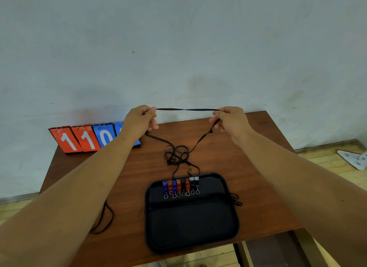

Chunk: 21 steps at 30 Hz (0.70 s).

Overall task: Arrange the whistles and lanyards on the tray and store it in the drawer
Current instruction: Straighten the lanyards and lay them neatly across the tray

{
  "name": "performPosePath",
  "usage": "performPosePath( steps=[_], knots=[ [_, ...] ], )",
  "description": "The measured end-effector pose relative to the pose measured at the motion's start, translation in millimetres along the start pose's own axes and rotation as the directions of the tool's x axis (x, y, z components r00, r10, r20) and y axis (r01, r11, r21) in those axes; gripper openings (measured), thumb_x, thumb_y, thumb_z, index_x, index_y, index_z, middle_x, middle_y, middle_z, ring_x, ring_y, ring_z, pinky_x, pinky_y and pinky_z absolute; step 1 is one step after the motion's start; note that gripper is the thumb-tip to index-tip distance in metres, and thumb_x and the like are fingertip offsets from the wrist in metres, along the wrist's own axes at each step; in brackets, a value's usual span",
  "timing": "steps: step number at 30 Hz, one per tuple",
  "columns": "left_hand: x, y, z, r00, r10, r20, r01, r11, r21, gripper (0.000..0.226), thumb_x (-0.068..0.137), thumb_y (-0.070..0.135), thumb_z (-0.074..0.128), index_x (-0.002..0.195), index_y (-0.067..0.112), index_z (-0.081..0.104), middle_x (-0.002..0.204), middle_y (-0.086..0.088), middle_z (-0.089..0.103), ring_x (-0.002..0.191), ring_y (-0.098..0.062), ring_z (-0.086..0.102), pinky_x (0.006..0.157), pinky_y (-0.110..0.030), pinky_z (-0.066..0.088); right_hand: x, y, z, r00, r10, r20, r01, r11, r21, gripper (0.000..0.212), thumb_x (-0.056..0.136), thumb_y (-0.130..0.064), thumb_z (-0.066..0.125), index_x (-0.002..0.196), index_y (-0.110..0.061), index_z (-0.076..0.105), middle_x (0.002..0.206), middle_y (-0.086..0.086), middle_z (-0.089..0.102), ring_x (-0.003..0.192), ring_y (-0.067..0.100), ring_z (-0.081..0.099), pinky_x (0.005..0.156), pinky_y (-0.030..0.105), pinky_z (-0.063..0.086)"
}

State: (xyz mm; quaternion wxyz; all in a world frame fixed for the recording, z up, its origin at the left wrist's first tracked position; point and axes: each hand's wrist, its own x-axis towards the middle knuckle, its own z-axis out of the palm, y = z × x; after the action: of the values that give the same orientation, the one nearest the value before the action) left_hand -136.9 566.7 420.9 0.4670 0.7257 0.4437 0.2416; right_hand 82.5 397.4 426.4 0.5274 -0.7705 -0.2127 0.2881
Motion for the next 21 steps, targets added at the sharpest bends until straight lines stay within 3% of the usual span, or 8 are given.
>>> performPosePath(
  steps=[4, 7, 11, 15, 16, 18, 20, 21],
  knots=[
    [-1.8, -10.0, -5.9, 0.999, 0.009, -0.038, 0.0, 0.969, 0.248, 0.029, 0.101, 0.04, 0.052, 0.089, 0.018, 0.066, 0.068, 0.001, 0.063, 0.064, -0.015, 0.06, 0.061, -0.027, 0.045, 5.1, 7.1, -8.1, 0.998, -0.015, -0.066, 0.008, 0.995, -0.103, 0.014, 0.1, -0.012, 0.056, 0.097, -0.01, 0.069, 0.075, 0.003, 0.075, 0.052, 0.009, 0.058, 0.047, 0.016, 0.044],
    [-6.8, -22.2, -12.3, 1.0, 0.011, 0.002, -0.011, 0.942, 0.335, 0.028, 0.102, 0.037, 0.051, 0.093, 0.017, 0.069, 0.085, 0.003, 0.065, 0.076, -0.015, 0.06, 0.06, -0.024, 0.04, 11.3, 19.3, -19.5, 0.989, -0.026, -0.147, -0.003, 0.981, -0.196, 0.017, 0.1, -0.016, 0.056, 0.1, -0.01, 0.071, 0.073, 0.0, 0.075, 0.063, 0.009, 0.062, 0.069, 0.029, 0.057],
    [-16.6, -24.1, -14.9, 0.994, -0.026, 0.111, 0.0, 0.974, 0.228, 0.03, 0.104, 0.033, 0.048, 0.09, 0.033, 0.074, 0.081, -0.007, 0.062, 0.064, -0.019, 0.048, 0.068, -0.032, 0.043, 13.4, 37.1, -33.8, 0.996, 0.044, -0.081, -0.073, 0.917, -0.393, 0.016, 0.091, -0.012, 0.064, 0.1, -0.004, 0.075, 0.084, 0.01, 0.077, 0.086, 0.022, 0.071, 0.09, 0.042, 0.057],
    [-28.8, 12.1, -4.0, 0.962, 0.033, 0.271, -0.017, 0.998, -0.061, 0.035, 0.101, 0.014, 0.048, 0.1, 0.03, 0.079, 0.068, -0.003, 0.054, 0.059, -0.013, 0.041, 0.065, -0.029, 0.037, -2.8, 40.3, -32.6, 0.981, 0.137, 0.139, 0.006, 0.691, -0.723, 0.023, 0.089, -0.009, 0.068, 0.106, 0.005, 0.076, 0.114, 0.018, 0.074, 0.11, 0.034, 0.067, 0.097, 0.042, 0.054],
    [-31.5, 23.3, -0.5, 0.949, 0.067, 0.31, -0.024, 0.99, -0.141, 0.036, 0.099, 0.008, 0.048, 0.104, 0.025, 0.079, 0.073, -0.004, 0.055, 0.061, -0.011, 0.04, 0.066, -0.03, 0.036, -7.1, 40.2, -30.3, 0.972, 0.143, 0.186, 0.032, 0.706, -0.708, 0.027, 0.09, -0.008, 0.068, 0.114, 0.0, 0.074, 0.121, 0.013, 0.072, 0.116, 0.031, 0.065, 0.101, 0.038, 0.05],
    [-36.8, 45.3, 5.8, 0.909, 0.146, 0.391, -0.071, 0.977, -0.201, 0.035, 0.1, 0.006, 0.05, 0.114, 0.025, 0.076, 0.081, 0.001, 0.055, 0.067, -0.01, 0.044, 0.072, -0.028, 0.039, -18.3, 36.0, -23.7, 0.946, 0.102, 0.308, 0.073, 0.857, -0.51, 0.043, 0.092, -0.005, 0.065, 0.134, -0.012, 0.064, 0.136, 0.002, 0.063, 0.13, 0.022, 0.055, 0.108, 0.031, 0.039],
    [-40.0, 62.2, 13.3, 0.866, 0.239, 0.438, -0.176, 0.968, -0.18, 0.033, 0.1, 0.009, 0.055, 0.123, 0.027, 0.071, 0.085, 0.009, 0.058, 0.069, -0.006, 0.052, 0.076, -0.022, 0.044, -27.6, 28.9, -14.2, 0.894, 0.03, 0.448, 0.028, 0.992, -0.121, 0.047, 0.095, -0.006, 0.057, 0.141, -0.017, 0.056, 0.142, -0.001, 0.058, 0.136, 0.02, 0.051, 0.115, 0.035, 0.037],
    [-40.6, 69.0, 17.1, 0.863, 0.271, 0.426, -0.217, 0.961, -0.173, 0.031, 0.099, 0.01, 0.059, 0.124, 0.025, 0.07, 0.088, 0.01, 0.062, 0.069, -0.004, 0.057, 0.076, -0.02, 0.046, -30.9, 25.0, -7.8, 0.852, -0.013, 0.523, -0.04, 0.995, 0.09, 0.046, 0.097, -0.01, 0.054, 0.142, -0.013, 0.054, 0.141, 0.003, 0.06, 0.135, 0.021, 0.053, 0.114, 0.038, 0.04]
  ],
)
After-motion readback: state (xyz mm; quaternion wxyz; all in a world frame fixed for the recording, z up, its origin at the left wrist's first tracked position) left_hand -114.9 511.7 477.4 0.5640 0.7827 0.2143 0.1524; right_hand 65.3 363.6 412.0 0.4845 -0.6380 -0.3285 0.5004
